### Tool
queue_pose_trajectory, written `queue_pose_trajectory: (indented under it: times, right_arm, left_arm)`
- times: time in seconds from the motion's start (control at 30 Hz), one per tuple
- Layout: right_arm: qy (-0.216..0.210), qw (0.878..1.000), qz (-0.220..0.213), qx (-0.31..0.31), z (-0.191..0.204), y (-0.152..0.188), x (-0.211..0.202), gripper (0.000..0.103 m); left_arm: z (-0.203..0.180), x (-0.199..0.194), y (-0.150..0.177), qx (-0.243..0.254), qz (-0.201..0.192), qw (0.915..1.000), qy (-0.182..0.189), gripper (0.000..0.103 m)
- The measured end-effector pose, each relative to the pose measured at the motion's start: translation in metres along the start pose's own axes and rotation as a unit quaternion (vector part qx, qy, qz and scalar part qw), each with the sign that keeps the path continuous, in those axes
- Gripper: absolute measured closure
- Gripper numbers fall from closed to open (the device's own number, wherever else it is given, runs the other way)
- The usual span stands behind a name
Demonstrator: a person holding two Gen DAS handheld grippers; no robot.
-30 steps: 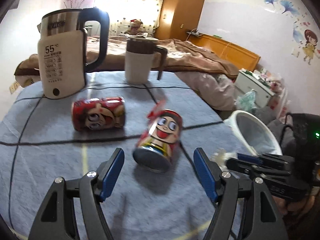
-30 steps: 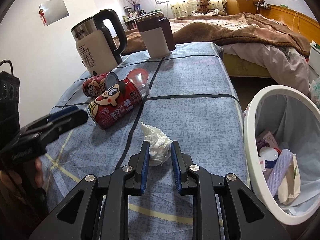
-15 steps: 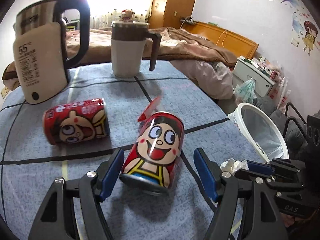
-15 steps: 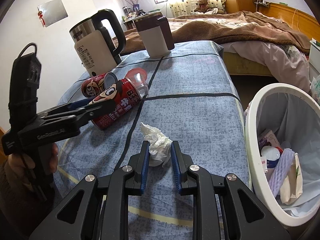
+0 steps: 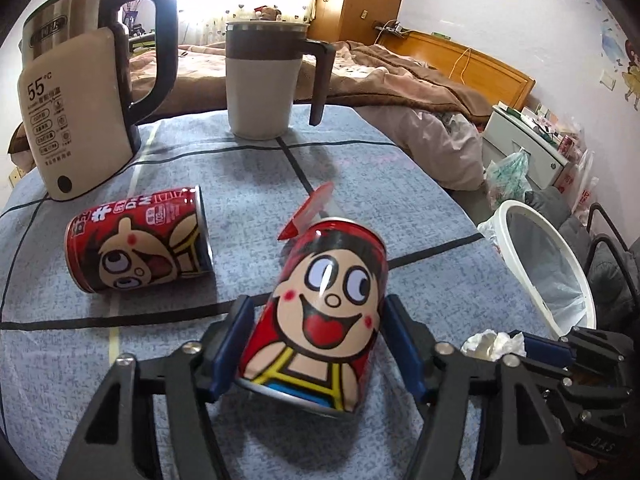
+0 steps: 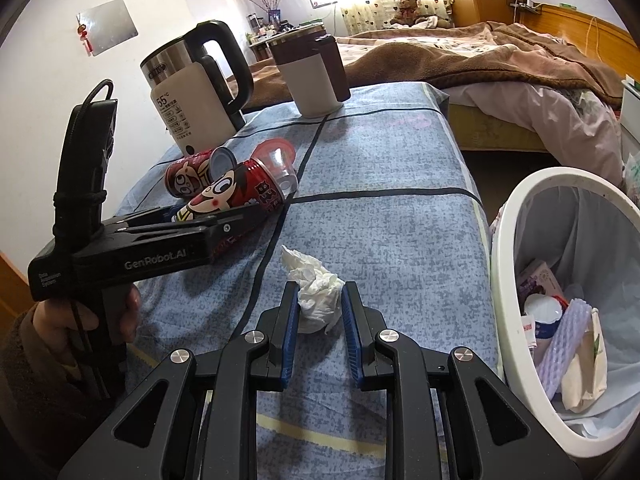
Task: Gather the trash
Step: 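Grasp the red cartoon can upright with the left tool, then carry tissue and cartoon can over the bin and open both tools to drop them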
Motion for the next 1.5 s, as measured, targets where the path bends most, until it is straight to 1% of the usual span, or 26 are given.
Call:
queue_pose_trajectory:
  times: [0.3,0.5,0.6,0.77,1.17,1.23,1.5]
  right_arm:
    - [0.0,1.0,-0.001,0.0,0.0,-0.001,0.001,0.081]
    - [0.002,1.0,-0.006,0.007,-0.004,-0.002,-0.004,0.081]
    - [0.003,1.0,-0.012,0.009,-0.005,-0.003,-0.009,0.081]
    - [0.004,1.0,-0.016,0.014,-0.007,-0.004,-0.014,0.081]
    - [0.005,0.999,-0.03,0.02,-0.011,-0.008,-0.026,0.081]
    - [0.005,0.999,-0.033,0.022,-0.013,-0.008,-0.029,0.081]
    - [0.016,0.998,-0.054,0.034,-0.028,-0.016,-0.051,0.081]
  left_arm:
    - [-0.001,-0.004,0.002,0.006,0.0,0.9999,-0.011,0.042]
    - [0.001,-0.015,0.002,-0.002,-0.011,0.9997,-0.019,0.046]
    - [-0.002,-0.02,0.004,-0.001,-0.013,0.9998,-0.018,0.047]
    - [-0.003,-0.02,0.011,-0.006,-0.009,0.9996,-0.027,0.048]
    - [-0.015,-0.039,0.005,-0.01,-0.04,0.9989,-0.024,0.048]
    - [-0.019,-0.042,0.004,-0.011,-0.041,0.9989,-0.019,0.048]
    - [-0.052,-0.049,-0.003,0.012,-0.048,0.9988,0.002,0.048]
Point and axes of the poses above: each gripper's, at about its wrist camera, not at the fingertips, and x roughly the way its jaws point, z to its left, y to its underside, the point moved 10 cm from there along x, roughly the way its jaws point, and after that the axes turned 9 degrees about -z, right-handed, at the moved point
